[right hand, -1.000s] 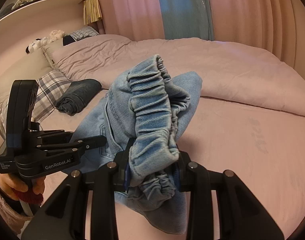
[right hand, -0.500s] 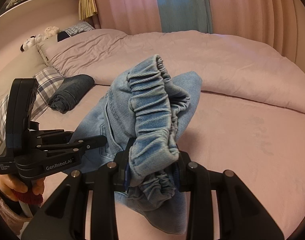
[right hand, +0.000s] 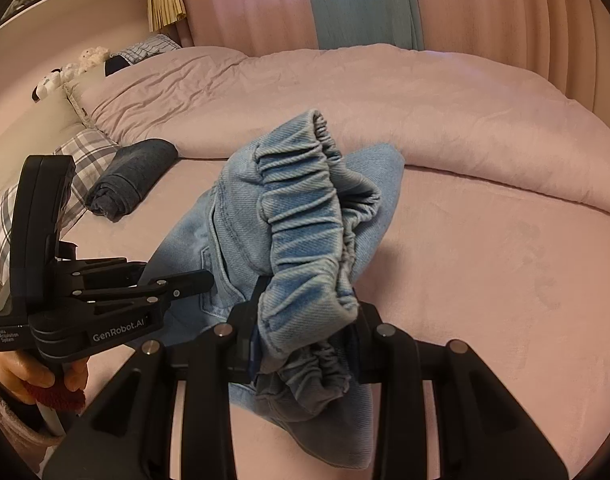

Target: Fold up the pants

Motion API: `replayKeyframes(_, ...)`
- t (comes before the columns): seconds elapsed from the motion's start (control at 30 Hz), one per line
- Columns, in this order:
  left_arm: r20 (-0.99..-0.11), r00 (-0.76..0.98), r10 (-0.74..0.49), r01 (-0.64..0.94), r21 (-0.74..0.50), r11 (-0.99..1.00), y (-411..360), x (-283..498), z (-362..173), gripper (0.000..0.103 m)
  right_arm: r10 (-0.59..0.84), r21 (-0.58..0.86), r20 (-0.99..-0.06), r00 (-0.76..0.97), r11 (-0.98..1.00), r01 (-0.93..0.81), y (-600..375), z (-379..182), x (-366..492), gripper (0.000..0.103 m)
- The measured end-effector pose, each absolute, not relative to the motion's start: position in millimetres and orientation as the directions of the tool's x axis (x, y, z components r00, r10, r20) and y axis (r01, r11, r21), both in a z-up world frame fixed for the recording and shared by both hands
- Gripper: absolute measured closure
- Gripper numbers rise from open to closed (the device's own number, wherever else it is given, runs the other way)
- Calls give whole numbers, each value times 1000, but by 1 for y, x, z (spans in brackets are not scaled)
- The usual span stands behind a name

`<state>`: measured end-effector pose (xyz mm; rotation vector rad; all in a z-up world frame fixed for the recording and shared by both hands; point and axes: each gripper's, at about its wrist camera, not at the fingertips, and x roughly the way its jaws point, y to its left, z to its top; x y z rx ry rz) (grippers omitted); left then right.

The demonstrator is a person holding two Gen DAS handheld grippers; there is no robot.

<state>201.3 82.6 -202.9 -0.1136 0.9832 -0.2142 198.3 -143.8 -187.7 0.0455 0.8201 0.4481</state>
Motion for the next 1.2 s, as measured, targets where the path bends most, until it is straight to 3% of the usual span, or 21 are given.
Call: replayKeyframes(1.2,-848,492,-198,119,-160,980,59,221,-203,81,366,208,-760,538,920,-331,-136,-220,224,69)
